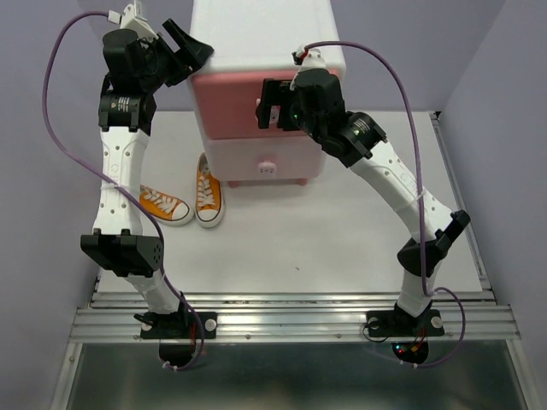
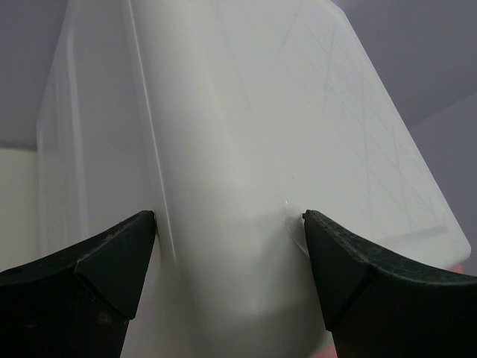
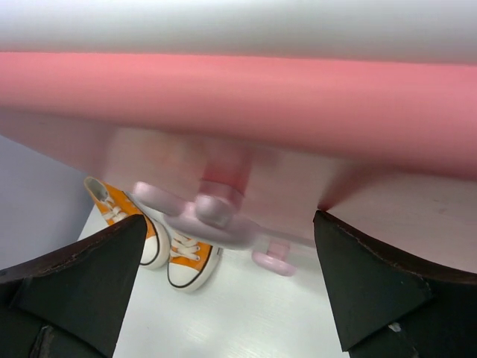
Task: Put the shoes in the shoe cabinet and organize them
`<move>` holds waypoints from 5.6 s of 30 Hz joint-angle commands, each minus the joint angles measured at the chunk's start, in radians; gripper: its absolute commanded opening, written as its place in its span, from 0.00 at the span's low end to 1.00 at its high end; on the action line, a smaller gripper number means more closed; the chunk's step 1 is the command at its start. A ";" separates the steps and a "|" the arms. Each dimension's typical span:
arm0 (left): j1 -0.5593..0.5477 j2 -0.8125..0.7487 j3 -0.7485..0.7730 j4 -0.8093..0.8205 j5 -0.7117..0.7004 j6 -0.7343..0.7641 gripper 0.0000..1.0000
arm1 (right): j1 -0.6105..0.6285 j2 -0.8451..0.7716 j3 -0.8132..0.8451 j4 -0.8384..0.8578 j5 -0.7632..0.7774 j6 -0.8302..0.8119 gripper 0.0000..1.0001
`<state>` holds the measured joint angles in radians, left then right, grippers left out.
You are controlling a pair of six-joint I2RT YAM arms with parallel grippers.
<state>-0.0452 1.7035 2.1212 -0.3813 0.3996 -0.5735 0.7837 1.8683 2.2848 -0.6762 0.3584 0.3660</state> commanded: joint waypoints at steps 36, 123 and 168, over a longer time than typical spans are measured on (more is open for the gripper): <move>-0.084 -0.001 -0.156 -0.174 -0.151 0.034 0.89 | 0.146 -0.310 -0.977 0.631 0.242 -0.033 1.00; 0.134 -0.090 0.146 0.001 -0.030 -0.103 0.99 | -0.279 -0.580 -0.789 -0.016 0.077 0.399 1.00; 0.105 0.130 -0.773 -0.038 -0.199 0.173 0.87 | -0.351 -0.478 -0.587 -0.376 0.062 0.352 1.00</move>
<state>0.0669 1.8381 1.3334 -0.4137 0.2306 -0.4255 0.4389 1.4269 1.6691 -1.0264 0.3878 0.7292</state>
